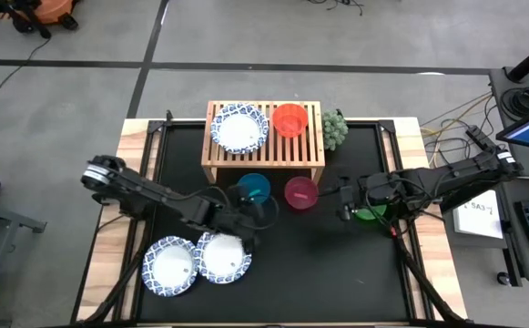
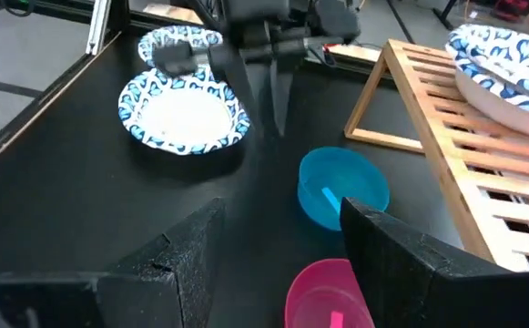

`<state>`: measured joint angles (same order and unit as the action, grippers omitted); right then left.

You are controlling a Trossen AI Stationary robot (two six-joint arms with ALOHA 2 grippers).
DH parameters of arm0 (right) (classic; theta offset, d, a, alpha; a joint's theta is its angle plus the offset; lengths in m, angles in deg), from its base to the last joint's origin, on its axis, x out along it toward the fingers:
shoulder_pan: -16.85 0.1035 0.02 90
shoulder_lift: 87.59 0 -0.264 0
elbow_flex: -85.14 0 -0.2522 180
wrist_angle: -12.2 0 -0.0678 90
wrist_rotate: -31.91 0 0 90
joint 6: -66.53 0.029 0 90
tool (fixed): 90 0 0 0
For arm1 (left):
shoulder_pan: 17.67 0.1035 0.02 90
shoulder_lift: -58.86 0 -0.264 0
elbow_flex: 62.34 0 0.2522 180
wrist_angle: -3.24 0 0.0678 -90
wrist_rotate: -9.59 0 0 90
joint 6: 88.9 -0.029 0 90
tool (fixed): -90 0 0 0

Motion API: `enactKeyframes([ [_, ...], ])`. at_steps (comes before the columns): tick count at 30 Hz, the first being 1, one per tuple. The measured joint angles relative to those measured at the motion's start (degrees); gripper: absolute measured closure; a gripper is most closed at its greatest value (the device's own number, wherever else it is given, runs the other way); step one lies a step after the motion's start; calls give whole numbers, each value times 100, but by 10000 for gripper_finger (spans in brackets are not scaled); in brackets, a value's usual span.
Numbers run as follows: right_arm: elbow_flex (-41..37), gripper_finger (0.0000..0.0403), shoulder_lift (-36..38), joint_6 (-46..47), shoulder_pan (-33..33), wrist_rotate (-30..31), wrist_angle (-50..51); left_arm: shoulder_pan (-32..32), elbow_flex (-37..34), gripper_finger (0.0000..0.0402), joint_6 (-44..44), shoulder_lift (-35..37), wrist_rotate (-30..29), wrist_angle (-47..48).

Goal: Place and stack bowls onto a shelf
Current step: Stack the blue bowl on top of the other orange bowl on the shelf

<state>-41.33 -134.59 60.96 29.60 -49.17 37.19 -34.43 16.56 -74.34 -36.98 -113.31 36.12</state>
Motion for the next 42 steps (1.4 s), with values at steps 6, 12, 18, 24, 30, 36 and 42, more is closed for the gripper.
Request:
enactKeyframes([
  [6, -6, 195, 144, 214, 83, -41, 204, 380, 481, 338, -46, -671, 335, 702],
  [12, -111, 195, 254, 325, 262, -41, 244, 679, 678, 338, -108, -1058, 710, 1072],
  [18, -188, 195, 362, 454, 363, -39, 205, 824, 520, 338, 89, -1064, 713, 1137],
  [24, -236, 195, 379, 570, 365, -37, 224, 912, 406, 338, 99, -1130, 702, 1093],
  [30, -238, 195, 378, 604, 363, -37, 218, 994, 383, 339, 108, -1310, 693, 1081],
  [36, -238, 195, 378, 592, 363, -37, 221, 983, 379, 384, 158, -1412, 886, 1055],
  [42, -238, 195, 378, 570, 363, -37, 222, 947, 454, 399, 318, -1422, 1042, 1137],
])
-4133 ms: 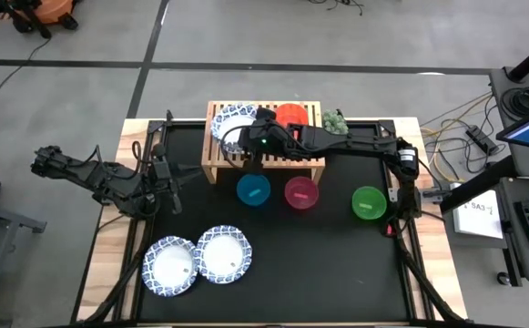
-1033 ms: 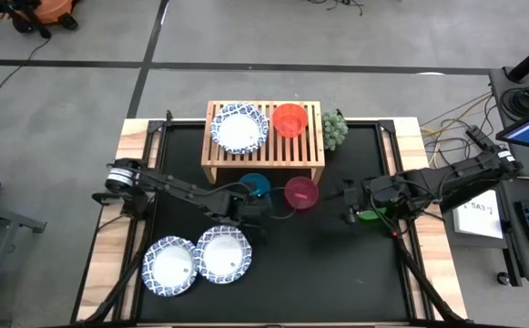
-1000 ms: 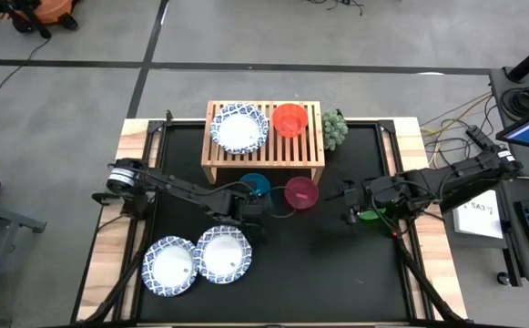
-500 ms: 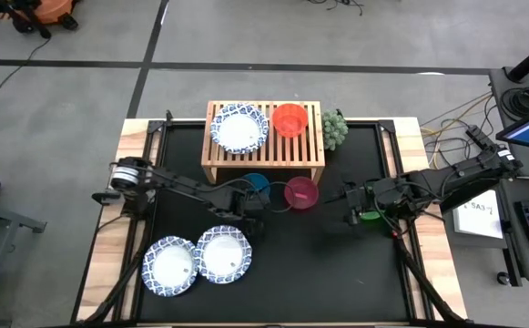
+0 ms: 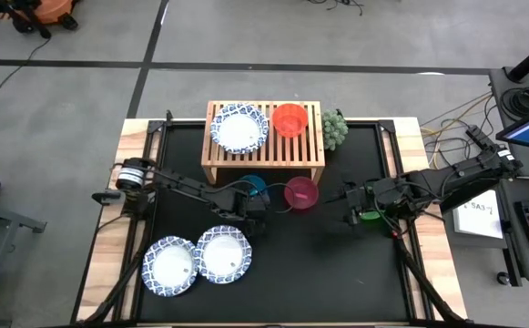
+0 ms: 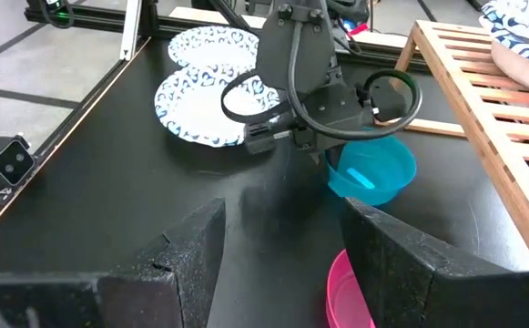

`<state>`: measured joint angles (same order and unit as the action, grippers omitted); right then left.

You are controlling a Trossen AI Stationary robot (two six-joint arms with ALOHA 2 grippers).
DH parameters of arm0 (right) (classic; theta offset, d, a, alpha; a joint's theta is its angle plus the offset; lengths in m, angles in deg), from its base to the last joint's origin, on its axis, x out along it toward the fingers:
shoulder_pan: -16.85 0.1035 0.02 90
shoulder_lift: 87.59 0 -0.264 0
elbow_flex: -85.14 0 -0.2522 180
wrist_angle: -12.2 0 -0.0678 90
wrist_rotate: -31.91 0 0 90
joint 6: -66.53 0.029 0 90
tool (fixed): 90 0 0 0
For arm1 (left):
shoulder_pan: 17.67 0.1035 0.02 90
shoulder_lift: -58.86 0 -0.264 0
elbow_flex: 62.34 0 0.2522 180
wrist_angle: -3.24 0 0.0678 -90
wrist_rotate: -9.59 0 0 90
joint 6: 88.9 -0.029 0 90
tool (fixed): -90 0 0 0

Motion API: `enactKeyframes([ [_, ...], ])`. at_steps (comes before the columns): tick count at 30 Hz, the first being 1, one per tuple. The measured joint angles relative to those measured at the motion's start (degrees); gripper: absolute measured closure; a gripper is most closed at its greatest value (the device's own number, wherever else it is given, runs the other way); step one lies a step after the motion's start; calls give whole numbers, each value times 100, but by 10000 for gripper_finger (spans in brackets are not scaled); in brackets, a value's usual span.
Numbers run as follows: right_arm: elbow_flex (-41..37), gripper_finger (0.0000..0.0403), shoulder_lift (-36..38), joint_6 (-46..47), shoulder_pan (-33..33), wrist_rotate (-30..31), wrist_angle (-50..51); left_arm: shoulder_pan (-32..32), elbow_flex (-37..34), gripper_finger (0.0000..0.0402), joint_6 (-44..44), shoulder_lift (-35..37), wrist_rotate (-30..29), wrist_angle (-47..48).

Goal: Place and stack bowls onto a shelf
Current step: Stack the blue bowl on top of the other orange bowl on the shelf

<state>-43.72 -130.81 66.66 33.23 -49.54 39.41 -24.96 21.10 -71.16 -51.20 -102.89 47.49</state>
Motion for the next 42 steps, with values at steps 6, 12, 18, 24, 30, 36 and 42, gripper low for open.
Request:
enactKeyframes([
  [6, -11, 195, 0, -10, 0, 0, 0, -214, 556, 401, -178, 22, 77, 556],
  [12, -22, 195, -2, -14, 0, 0, 9, -498, 1582, 401, -652, 22, 75, 1776],
  [18, -22, 195, -2, -14, 0, 0, 9, -657, 2883, 401, -1446, 26, 233, 2603],
  [24, -22, 195, -2, -14, 0, 0, 7, -561, 4045, 401, -2939, 31, 259, 2756],
  [30, -22, 195, -2, -14, 0, -2, 7, 99, 4819, 401, -4308, 26, 257, 2576],
  [36, -22, 195, -2, -14, 0, -1, 9, 1226, 5033, 402, -4825, 15, 1038, 2101],
  [42, -22, 195, -2, -37, -1, -1, 9, 2215, 4796, 402, -4758, 8, 1930, 1583],
])
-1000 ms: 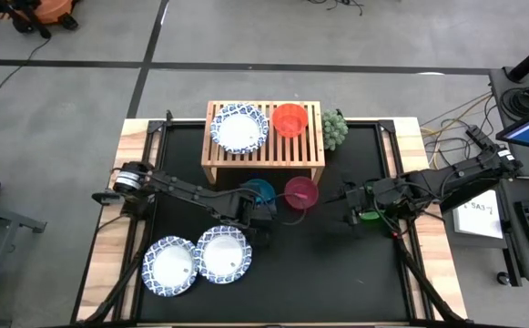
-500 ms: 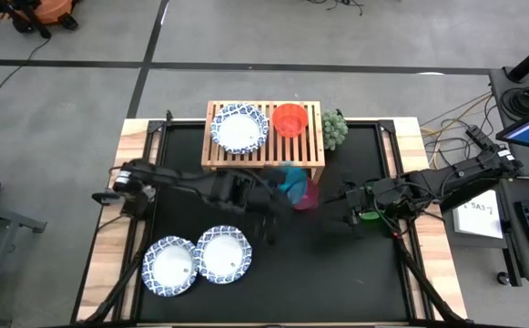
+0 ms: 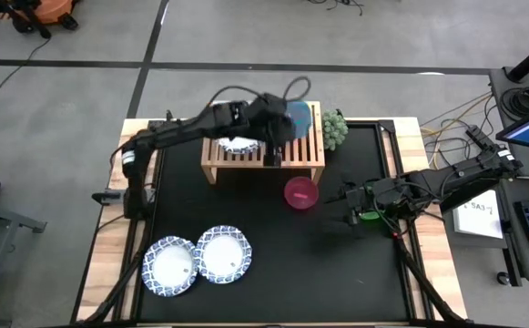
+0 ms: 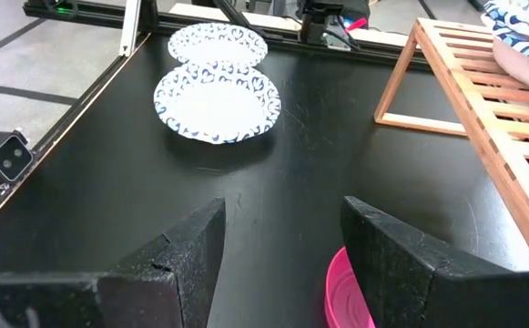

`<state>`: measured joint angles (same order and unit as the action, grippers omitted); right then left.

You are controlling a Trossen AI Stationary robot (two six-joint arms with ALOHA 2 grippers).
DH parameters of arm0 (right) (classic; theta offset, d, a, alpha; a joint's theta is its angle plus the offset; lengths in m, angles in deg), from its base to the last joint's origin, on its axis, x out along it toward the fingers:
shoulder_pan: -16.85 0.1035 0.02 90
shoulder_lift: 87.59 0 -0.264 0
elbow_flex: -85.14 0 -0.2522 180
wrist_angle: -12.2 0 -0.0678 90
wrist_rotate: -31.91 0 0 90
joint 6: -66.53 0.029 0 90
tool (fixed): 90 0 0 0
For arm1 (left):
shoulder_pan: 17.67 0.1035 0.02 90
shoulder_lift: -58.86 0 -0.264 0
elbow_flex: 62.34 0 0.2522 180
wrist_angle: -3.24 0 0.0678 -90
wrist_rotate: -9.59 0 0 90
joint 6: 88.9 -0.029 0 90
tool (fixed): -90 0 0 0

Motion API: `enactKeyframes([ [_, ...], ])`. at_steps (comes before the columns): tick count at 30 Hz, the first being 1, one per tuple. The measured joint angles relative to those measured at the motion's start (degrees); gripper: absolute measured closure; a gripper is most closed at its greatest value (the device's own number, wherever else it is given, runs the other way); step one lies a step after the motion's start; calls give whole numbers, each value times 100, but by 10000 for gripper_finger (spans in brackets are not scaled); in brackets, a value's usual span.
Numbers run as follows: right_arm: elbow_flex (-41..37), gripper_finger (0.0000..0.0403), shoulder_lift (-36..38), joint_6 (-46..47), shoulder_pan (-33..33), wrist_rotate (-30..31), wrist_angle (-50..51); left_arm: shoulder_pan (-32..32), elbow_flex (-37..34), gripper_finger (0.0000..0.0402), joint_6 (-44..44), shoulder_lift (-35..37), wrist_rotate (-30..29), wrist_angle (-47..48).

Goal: Place and stack bowls onto a shelf
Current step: Stack the blue bowl on top of the other orange bowl on the shelf

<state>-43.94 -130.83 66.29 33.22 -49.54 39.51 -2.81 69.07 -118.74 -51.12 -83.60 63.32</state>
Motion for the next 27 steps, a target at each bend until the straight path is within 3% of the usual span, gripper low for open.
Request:
enactKeyframes([
  [9, 0, 195, 0, -74, 1, -2, 19, 473, -111, 402, 87, 0, 126, -300],
  [27, -2, 195, -4, -52, -1, -1, 107, 546, -133, 401, 480, -556, 96, -481],
])
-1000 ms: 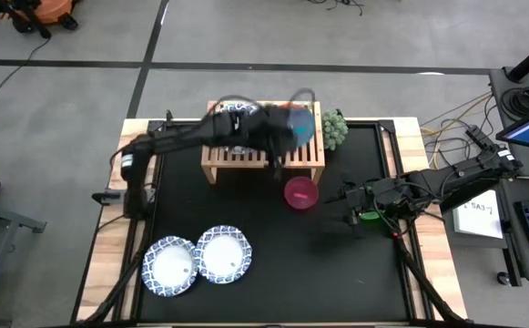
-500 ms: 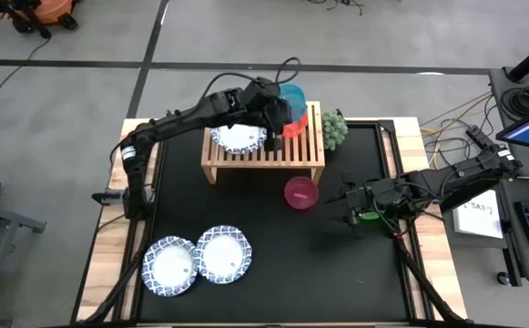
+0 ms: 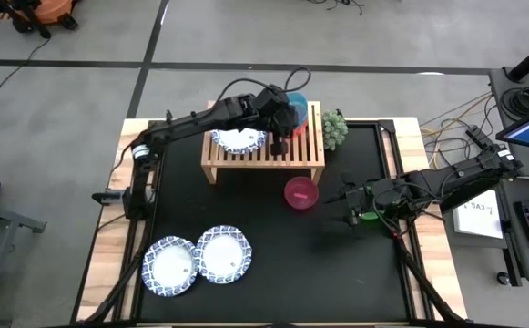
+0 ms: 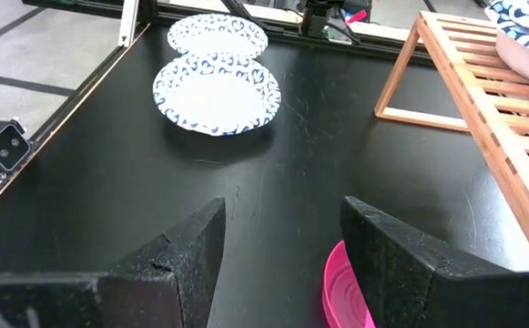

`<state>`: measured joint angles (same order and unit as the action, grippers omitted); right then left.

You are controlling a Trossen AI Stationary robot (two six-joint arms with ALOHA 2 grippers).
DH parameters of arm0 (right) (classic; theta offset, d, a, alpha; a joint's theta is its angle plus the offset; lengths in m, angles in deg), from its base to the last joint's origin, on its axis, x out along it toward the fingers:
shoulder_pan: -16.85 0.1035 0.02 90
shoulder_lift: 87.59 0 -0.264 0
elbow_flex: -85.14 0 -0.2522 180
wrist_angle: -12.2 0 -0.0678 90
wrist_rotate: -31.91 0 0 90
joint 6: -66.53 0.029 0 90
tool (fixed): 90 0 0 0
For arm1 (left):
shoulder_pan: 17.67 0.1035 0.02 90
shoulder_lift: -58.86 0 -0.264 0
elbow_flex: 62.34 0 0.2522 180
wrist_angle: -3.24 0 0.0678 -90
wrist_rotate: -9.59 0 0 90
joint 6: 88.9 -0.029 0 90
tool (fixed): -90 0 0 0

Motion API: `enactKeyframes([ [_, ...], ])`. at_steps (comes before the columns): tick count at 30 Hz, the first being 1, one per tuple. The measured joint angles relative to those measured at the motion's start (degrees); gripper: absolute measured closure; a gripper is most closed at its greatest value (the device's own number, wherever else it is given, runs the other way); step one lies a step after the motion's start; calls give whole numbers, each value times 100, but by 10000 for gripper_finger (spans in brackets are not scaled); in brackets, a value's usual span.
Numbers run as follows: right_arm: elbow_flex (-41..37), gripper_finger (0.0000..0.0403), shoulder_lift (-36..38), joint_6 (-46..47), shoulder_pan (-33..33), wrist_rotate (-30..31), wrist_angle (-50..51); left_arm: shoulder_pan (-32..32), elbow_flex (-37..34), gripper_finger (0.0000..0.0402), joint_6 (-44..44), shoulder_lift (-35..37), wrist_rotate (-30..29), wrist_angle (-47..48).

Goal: Place and stack bowls onto a shelf
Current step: Stack the blue bowl on top of the other orange bowl on the shelf, then stack the right white patterned bowl on the other white patterned bowl on the shelf

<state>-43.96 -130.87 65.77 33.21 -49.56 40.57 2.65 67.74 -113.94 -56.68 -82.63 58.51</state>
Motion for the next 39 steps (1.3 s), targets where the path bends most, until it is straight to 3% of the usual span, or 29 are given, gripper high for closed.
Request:
enactKeyframes([
  [8, 0, 195, 2, 13, 2, 2, 7, 4, 2, 387, 156, -5, -367, 14],
  [24, 0, 195, 2, 35, 1, 2, 8, 4, 16, 271, 180, 4, -480, 36],
  [28, 0, 195, 2, 35, 0, 2, 11, -53, 379, 258, 281, 6, -484, 573],
  [33, 0, 195, 2, 33, 0, 2, 11, -253, 1149, 256, 1081, 11, -429, 1704],
  [39, 0, 195, 2, 33, 0, 4, 7, -913, 1522, 263, 1914, 21, 175, 2989],
])
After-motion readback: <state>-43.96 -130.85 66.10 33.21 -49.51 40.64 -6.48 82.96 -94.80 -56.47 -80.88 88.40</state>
